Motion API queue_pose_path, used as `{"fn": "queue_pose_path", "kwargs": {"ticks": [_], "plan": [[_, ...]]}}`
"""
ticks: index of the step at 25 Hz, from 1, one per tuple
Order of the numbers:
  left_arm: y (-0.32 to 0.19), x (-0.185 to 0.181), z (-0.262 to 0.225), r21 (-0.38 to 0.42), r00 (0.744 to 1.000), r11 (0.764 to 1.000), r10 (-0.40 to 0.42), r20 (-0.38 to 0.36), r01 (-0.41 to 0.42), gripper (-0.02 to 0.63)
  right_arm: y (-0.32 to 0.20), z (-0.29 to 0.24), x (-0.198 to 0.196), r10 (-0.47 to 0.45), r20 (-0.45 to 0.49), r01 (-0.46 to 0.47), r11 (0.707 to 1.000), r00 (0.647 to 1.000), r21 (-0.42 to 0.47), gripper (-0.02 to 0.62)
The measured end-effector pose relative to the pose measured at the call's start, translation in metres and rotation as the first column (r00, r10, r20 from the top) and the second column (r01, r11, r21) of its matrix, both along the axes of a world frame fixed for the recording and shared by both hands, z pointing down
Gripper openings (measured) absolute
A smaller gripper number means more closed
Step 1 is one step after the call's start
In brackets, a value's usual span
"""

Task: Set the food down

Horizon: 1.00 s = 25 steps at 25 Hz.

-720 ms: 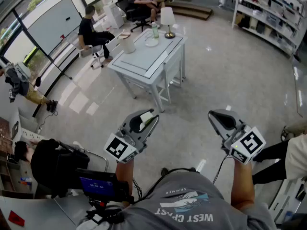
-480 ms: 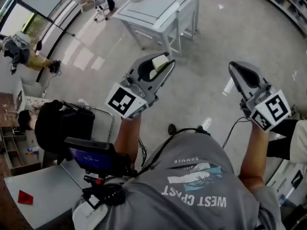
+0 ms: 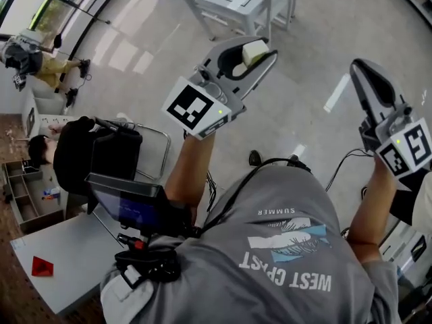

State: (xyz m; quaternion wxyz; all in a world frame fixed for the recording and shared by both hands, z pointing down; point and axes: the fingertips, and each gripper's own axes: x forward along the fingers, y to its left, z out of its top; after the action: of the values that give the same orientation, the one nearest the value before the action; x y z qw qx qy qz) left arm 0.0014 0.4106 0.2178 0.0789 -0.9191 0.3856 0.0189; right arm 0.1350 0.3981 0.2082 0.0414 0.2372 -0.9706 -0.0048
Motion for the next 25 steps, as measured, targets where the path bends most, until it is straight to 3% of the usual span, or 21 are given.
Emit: {"fn": "queue_pose_path", "kwargs": {"ticks": [7, 11, 19, 25], "plan": [[-0.013, -0.011, -0.005, 0.009, 1.000, 1.000, 0.028, -0.010, -0.028, 0.101, -0.008, -0.021, -0.016, 0.043, 0.008, -0.043, 0.999, 0.999, 0.029, 0.008], [0.004, -0.022, 0.009, 0.009, 0.999, 0.999, 0.040, -0.005, -0.040, 0.101, 0.011, -0.005, -0.026, 0.050, 0.013, -0.051, 0.998, 0.999, 0.023, 0.008], [-0.055, 0.017, 0.017, -0.017, 1.000, 1.000, 0.005, 0.005, -0.005, 0.101, -0.058, 0.004, 0.009, 0.015, 0.027, -0.015, 1.000, 1.000, -0.002, 0.008], [-0.071, 0.036, 0.025, 0.002, 1.000, 1.000, -0.021, 0.020, 0.021, 0.101, -0.078, 0.026, 0.030, -0.024, 0.049, 0.024, 1.000, 0.999, -0.009, 0.008]]}}
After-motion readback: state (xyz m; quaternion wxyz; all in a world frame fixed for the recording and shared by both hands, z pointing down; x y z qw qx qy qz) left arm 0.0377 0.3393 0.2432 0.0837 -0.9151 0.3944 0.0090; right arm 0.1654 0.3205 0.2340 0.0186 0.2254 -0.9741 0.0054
